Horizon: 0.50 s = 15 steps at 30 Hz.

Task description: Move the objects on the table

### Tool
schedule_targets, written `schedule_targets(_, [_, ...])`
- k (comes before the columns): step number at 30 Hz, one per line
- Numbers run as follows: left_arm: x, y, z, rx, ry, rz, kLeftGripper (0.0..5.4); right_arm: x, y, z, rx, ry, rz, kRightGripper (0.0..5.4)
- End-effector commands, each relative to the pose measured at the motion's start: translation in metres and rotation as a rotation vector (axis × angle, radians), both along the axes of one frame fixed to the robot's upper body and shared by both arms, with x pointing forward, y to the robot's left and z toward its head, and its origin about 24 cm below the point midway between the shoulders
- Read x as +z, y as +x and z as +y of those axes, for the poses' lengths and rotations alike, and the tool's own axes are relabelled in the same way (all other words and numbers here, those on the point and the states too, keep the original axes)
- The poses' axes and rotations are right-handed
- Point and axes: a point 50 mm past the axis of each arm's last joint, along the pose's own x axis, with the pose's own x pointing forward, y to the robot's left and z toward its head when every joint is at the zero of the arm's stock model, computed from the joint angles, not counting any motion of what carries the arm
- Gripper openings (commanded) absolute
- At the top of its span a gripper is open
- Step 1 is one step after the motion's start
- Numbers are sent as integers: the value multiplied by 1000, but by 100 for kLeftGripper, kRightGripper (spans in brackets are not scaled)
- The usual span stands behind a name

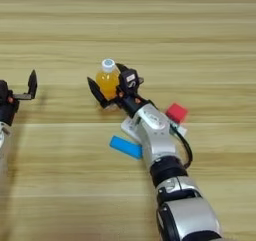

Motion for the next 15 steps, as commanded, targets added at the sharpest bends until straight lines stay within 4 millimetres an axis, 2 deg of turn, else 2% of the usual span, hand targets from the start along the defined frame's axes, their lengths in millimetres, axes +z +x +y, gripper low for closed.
schedule_targets(1, [2, 3, -1, -9, 12, -2, 540, 12, -4, 0, 14, 52, -62, 535])
schedule_targets(15, [2, 3, -2, -11, 21, -4, 540, 54, -17, -2, 41, 83, -246, 535])
